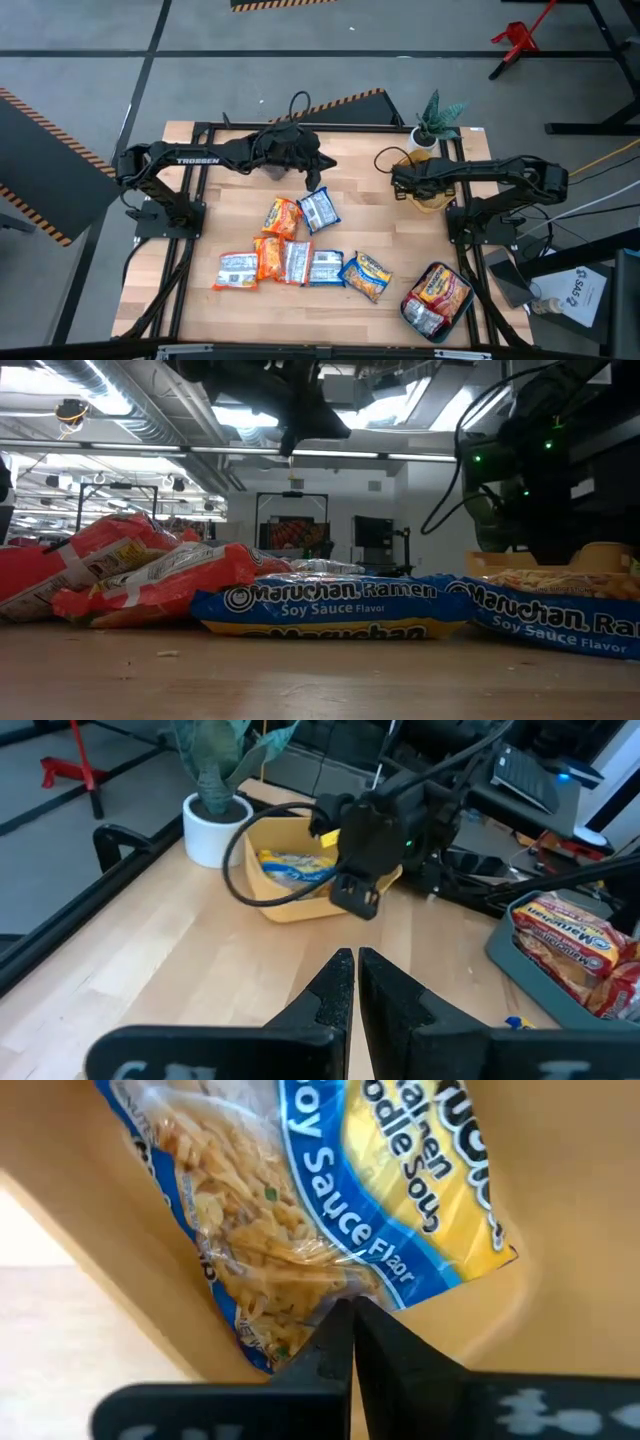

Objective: Sort Maruchan noodles
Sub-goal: Put the blue noodle pack into the yellow bin

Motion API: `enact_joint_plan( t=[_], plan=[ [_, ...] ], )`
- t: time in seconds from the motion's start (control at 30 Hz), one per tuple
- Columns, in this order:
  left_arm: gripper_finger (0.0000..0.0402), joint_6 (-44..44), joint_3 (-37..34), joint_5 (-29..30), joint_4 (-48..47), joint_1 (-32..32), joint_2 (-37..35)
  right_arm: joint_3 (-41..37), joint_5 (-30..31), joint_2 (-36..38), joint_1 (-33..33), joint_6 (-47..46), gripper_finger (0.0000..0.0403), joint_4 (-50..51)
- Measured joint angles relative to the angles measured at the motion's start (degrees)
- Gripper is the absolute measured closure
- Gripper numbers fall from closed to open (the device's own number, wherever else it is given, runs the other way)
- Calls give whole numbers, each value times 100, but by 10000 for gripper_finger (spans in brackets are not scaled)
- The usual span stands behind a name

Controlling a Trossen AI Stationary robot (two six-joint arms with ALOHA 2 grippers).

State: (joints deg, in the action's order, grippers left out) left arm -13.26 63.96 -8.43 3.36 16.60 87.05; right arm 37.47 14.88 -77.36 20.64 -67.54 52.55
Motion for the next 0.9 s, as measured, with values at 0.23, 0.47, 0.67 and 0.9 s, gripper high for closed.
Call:
enact_joint_plan(
  t=[0.23, 0.47, 0.67, 0.9],
  plan=[
    [388, 14, 0, -125, 8, 2, -1, 46, 96, 31, 0, 46, 402, 69],
    [388, 81, 0, -1529, -822, 198, -1, 865, 119, 521, -3, 629, 402, 536],
    [394, 1064, -69, -1449, -2591, 75, -1, 1283, -497, 866, -109, 774, 378, -282],
    [400, 784, -1007, -1599, -2338, -304, -6, 1107, -655, 558, -899, 616, 256, -2913]
  ],
)
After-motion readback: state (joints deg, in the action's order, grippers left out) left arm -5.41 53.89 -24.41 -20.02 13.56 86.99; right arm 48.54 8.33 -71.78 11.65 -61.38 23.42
